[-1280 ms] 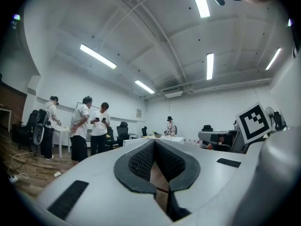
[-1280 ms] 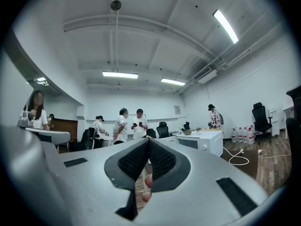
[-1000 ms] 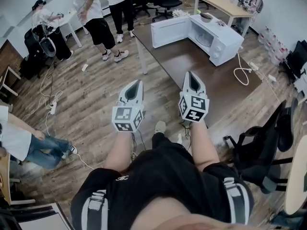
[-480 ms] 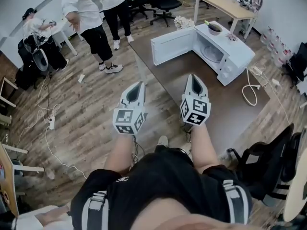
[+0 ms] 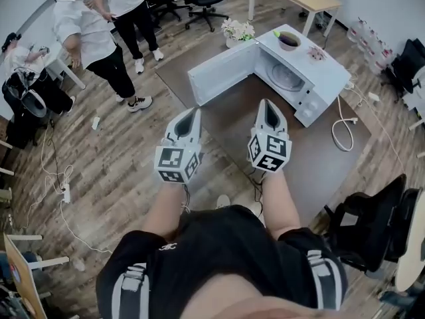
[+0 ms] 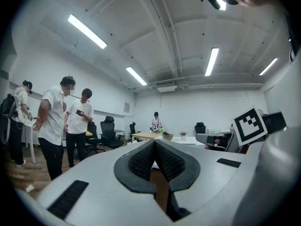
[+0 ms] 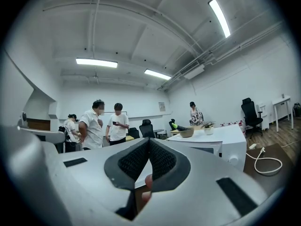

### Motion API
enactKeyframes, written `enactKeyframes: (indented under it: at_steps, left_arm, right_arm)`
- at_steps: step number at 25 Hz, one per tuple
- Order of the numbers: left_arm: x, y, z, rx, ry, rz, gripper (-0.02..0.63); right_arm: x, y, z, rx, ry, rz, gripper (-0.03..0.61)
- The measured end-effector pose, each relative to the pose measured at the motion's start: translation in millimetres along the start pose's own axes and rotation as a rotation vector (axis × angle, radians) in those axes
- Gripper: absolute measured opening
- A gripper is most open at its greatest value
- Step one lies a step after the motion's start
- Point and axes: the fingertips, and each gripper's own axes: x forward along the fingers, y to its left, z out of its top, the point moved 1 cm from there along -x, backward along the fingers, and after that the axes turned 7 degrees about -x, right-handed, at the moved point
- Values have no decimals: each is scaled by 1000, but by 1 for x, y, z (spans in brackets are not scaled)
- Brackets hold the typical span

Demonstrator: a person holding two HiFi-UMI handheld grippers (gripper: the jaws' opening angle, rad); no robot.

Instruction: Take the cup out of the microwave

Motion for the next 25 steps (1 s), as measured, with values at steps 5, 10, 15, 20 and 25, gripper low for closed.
enactKeyframes:
  at_steps: [5, 10, 15, 20, 25]
  left_arm:
    - [43, -11, -8, -14, 19, -77, 2]
    - [79, -31, -14, -11, 28, -175, 2]
    - [120, -39, -13, -8, 32, -262, 2]
    - [159, -49, -12, 2, 51, -391, 2]
    - [202, -51, -15, 13, 68, -519, 2]
  right_arm:
    - [13, -23, -5, -16, 13, -54, 2]
    - [15, -47, -8, -23, 13, -127, 2]
    - [27, -68, -10, -24, 15, -205, 2]
    - [34, -87, -12, -17, 17, -328, 2]
    - [55, -100, -18, -15, 21, -441, 2]
